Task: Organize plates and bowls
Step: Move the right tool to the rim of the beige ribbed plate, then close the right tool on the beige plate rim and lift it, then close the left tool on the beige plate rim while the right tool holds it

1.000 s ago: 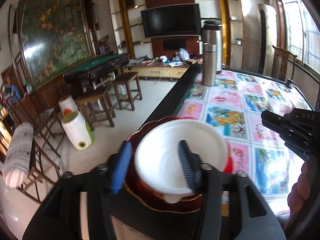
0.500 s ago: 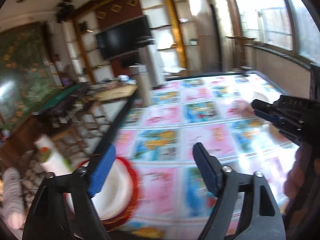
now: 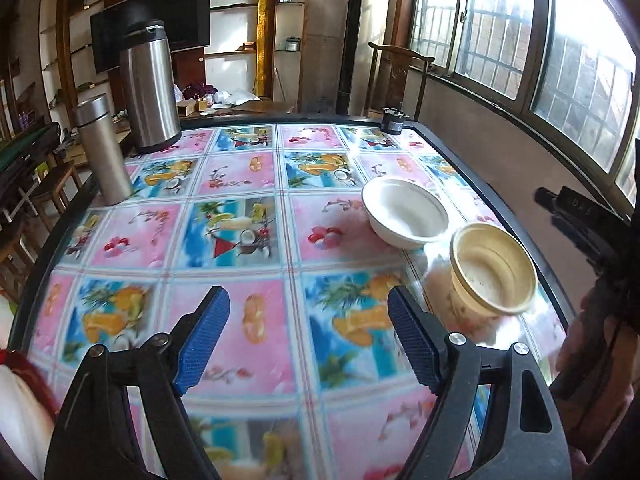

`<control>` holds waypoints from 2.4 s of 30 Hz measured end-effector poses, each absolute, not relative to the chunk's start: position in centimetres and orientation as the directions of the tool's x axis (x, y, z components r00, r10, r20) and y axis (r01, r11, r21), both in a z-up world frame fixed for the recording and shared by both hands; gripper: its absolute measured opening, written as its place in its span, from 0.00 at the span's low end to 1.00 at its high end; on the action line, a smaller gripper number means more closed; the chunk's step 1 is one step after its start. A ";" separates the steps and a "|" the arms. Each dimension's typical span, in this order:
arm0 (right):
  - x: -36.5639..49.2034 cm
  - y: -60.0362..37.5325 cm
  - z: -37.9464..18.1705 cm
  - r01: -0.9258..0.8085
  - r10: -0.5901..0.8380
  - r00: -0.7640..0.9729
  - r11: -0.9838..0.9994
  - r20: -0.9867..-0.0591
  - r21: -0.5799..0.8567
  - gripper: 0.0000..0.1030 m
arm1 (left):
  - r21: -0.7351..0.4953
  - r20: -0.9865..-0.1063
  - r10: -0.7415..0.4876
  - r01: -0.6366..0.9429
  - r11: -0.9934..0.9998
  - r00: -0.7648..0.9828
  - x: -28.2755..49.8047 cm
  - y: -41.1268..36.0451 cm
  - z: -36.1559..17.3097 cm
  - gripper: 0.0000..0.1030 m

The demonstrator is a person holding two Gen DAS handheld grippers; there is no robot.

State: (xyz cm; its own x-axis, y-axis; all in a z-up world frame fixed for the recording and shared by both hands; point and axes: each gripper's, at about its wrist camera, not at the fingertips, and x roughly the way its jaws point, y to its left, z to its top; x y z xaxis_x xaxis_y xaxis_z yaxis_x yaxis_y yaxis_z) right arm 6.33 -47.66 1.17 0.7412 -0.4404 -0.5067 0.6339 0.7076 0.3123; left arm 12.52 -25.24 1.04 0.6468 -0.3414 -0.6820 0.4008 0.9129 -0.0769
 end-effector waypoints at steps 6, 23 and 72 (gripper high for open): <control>7.6 -52.4 -0.7 0.793 -0.593 0.591 0.551 -0.548 0.260 0.46 | -0.034 -0.671 -0.314 0.395 0.918 0.672 14.7 -26.5 -2.0 0.79; 8.2 -58.3 -8.3 0.749 -0.252 0.647 0.384 -0.720 0.540 0.50 | -0.129 -0.746 -0.317 0.340 0.932 0.586 17.7 -23.2 -5.4 0.79; 15.5 -42.1 -6.7 0.340 0.133 0.655 0.827 -0.744 0.447 0.40 | -0.380 -0.767 -0.501 0.345 0.858 0.401 20.5 -21.5 -7.1 0.79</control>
